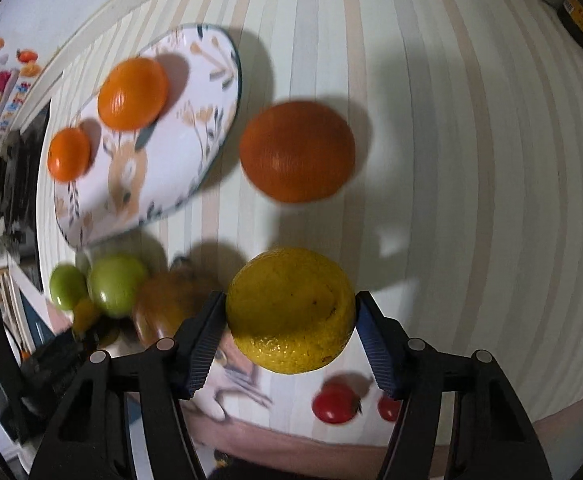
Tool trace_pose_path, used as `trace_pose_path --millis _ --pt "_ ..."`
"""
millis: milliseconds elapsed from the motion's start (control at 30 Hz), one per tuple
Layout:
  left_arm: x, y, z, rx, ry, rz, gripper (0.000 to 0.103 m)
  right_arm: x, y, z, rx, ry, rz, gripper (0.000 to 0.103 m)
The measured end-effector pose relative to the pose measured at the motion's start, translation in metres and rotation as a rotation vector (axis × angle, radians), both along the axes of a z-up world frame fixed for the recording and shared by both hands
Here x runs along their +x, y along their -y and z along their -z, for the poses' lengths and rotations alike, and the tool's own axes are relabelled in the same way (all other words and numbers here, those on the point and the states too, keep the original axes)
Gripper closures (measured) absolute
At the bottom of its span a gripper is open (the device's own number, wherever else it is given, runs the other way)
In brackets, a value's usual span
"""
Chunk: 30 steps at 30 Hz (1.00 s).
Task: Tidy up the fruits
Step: 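Grasp a yellow citrus with the left gripper while the right gripper grasps a large yellow grapefruit, then carry both yellow fruits to the plate and lower them beside the oranges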
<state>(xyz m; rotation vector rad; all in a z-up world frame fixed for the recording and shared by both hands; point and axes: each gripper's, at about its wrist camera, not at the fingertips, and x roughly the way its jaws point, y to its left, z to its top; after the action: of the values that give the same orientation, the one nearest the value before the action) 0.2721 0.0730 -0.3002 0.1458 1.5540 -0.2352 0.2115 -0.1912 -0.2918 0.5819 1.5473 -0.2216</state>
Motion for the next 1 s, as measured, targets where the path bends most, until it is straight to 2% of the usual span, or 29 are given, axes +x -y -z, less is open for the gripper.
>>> trace_pose_path --millis 300,433,533,600,733,833,900,1000 --pt "0.011 -0.011 0.004 0.007 0.011 -0.003 0.046 -0.004 0.001 0.009 0.044 0.000 0.015 0.035" --pt "0.009 -0.005 0.001 0.022 0.022 0.010 0.046 -0.005 0.000 0.004 0.010 0.016 0.000 0.036" --pt "0.007 -0.005 -0.013 -0.008 0.032 0.006 0.046 -0.005 -0.003 -0.008 -0.015 0.047 -0.022 0.036" --pt "0.006 -0.007 -0.033 -0.050 0.051 0.002 0.046 -0.002 -0.005 -0.022 -0.019 0.081 -0.028 0.036" --pt "0.018 -0.007 -0.075 -0.115 0.111 0.005 0.046 0.018 -0.007 -0.057 -0.005 0.172 -0.034 0.036" --pt "0.040 -0.006 -0.094 -0.123 0.156 0.017 0.046 0.046 -0.009 -0.070 -0.008 0.205 -0.051 0.036" --pt "0.058 0.000 -0.096 -0.102 0.171 0.028 0.046 0.065 -0.010 -0.071 -0.015 0.211 -0.070 0.036" --pt "0.078 0.005 -0.084 -0.066 0.161 0.034 0.046 0.091 -0.021 -0.060 -0.008 0.197 -0.092 0.036"
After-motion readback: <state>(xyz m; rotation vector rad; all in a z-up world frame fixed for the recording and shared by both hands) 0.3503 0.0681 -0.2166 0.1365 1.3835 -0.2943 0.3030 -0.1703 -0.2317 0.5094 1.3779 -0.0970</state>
